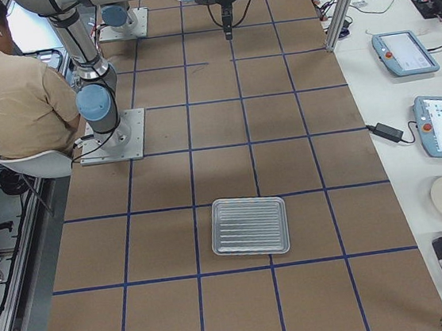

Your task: Place bearing gear from tray to pile

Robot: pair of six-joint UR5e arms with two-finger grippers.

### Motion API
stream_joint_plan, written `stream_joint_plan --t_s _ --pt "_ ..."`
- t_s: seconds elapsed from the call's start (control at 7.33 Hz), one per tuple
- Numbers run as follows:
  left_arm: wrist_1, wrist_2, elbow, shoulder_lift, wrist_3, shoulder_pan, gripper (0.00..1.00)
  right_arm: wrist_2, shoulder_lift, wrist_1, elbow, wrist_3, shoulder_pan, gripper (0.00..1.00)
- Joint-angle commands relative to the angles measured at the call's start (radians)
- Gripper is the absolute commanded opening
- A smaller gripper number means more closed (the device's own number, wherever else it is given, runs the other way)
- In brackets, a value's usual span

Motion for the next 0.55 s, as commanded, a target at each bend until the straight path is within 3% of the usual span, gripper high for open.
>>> stream_joint_plan --t_s 0.0,0.41 --pt "-0.013 -0.013 0.003 0.077 0.003 -0.050 1.00 0.005 0.001 0.003 0.000 -0.001 0.000 1.00" --pt "-0.022 -0.010 -0.083 0.158 -0.035 -0.089 1.00 0.000 0.001 0.003 0.000 -0.001 0.000 1.00"
